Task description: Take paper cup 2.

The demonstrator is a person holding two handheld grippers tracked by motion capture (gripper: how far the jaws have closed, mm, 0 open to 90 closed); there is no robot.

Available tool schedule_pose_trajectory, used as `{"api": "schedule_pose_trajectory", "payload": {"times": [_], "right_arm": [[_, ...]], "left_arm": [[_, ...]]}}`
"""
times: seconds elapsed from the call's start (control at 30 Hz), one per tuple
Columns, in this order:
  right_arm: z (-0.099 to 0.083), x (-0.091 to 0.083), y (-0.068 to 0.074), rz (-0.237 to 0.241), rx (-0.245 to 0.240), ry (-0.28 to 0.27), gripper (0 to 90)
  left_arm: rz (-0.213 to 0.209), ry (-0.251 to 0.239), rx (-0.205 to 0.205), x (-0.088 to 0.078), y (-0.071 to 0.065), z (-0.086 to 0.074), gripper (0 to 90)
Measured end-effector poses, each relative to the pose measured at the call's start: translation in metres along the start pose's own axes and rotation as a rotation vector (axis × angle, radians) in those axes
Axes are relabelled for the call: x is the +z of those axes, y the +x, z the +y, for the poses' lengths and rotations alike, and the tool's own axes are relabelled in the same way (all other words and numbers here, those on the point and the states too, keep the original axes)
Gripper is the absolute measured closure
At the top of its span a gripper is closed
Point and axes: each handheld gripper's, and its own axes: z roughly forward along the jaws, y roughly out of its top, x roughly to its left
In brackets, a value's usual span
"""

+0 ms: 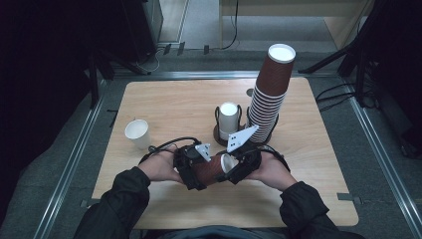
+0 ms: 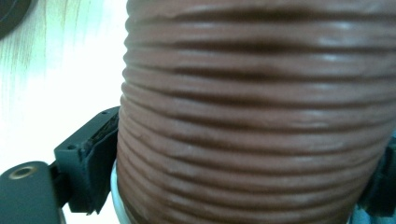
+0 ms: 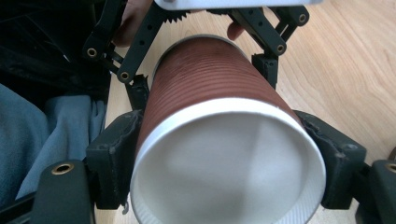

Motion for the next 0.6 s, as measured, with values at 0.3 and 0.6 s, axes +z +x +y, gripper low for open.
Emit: {"api": "schedule_pose_trajectory", "payload": {"times": [0.3,0.6], "right_arm": [[-0.003,-0.01,-0.002,-0.037,-0.008,-0.019,22.3],[-0.009,-0.02,-0.009,-0.077,0.01,-0.045,22.3]], "left_arm": [[0.089,-0.19,0.006,-0.019,0.003,-0.007,0.0],[0.061,-0.291,-0.032,-0.03,0.007,-0.022,0.0]]}}
